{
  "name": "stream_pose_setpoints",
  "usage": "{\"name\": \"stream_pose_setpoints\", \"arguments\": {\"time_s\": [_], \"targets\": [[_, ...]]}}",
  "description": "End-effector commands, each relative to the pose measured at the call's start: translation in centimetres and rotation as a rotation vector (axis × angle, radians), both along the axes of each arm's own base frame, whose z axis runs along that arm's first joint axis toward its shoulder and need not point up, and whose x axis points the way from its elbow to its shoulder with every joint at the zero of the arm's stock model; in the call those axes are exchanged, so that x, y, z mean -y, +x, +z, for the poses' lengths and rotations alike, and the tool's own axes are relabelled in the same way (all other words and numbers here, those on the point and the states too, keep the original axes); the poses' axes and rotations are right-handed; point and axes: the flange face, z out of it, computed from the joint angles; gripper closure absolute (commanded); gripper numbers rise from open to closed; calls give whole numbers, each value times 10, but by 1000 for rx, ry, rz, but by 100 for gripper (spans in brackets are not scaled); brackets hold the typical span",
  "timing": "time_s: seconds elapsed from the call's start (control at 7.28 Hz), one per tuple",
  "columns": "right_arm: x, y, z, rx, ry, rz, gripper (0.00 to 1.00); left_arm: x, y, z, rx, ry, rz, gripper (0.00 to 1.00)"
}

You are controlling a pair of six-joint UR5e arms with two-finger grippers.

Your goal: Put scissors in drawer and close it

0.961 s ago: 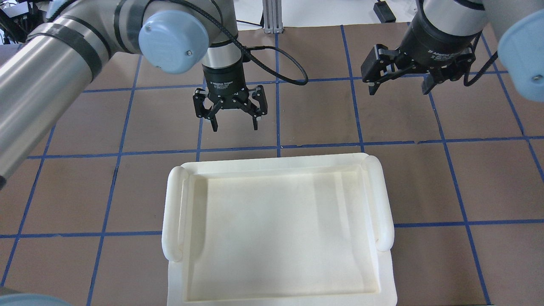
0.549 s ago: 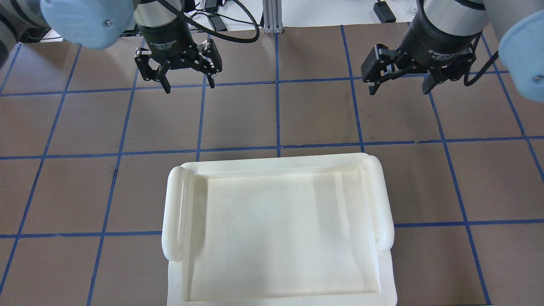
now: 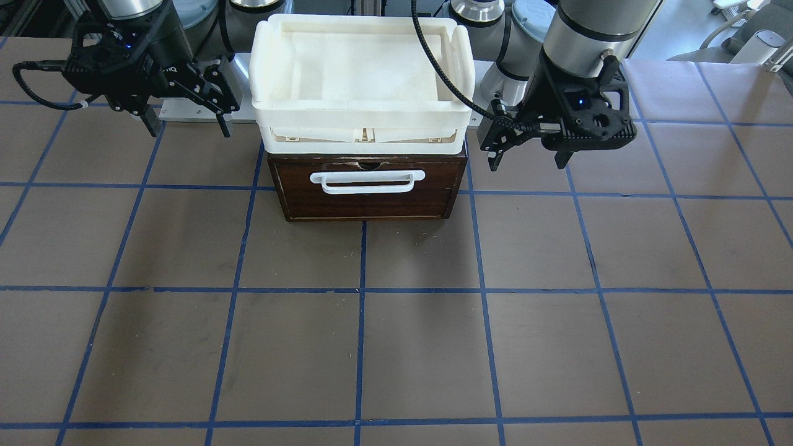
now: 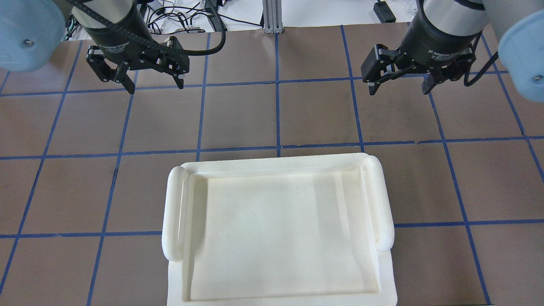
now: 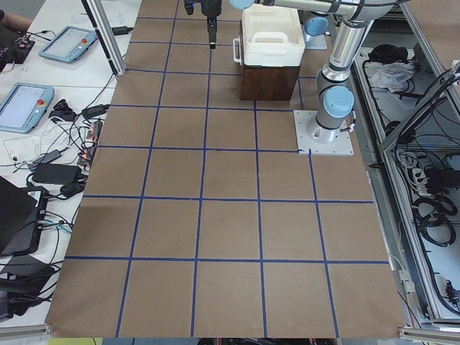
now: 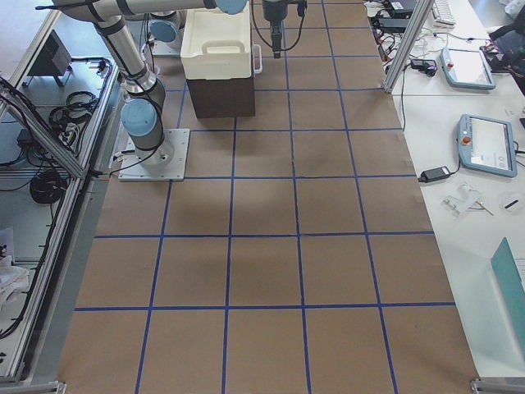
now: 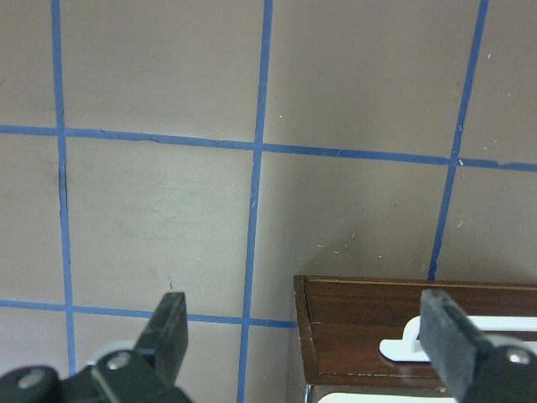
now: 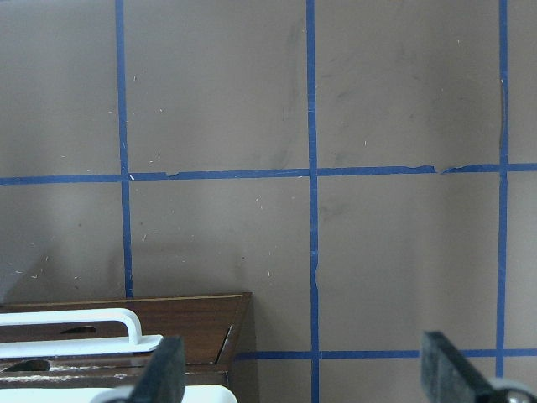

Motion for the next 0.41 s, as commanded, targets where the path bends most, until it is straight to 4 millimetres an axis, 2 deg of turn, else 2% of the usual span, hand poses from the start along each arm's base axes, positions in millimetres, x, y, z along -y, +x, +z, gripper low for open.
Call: {"name": "stream_pose_setpoints", "arguments": {"time_s": [0.0, 0.27], "targets": [[0, -1, 0, -7, -2, -1, 0, -2, 17, 6, -50, -14, 25, 0], [-1, -1, 1, -7, -4, -2, 0, -1, 18, 8, -44, -25, 30, 0]]}}
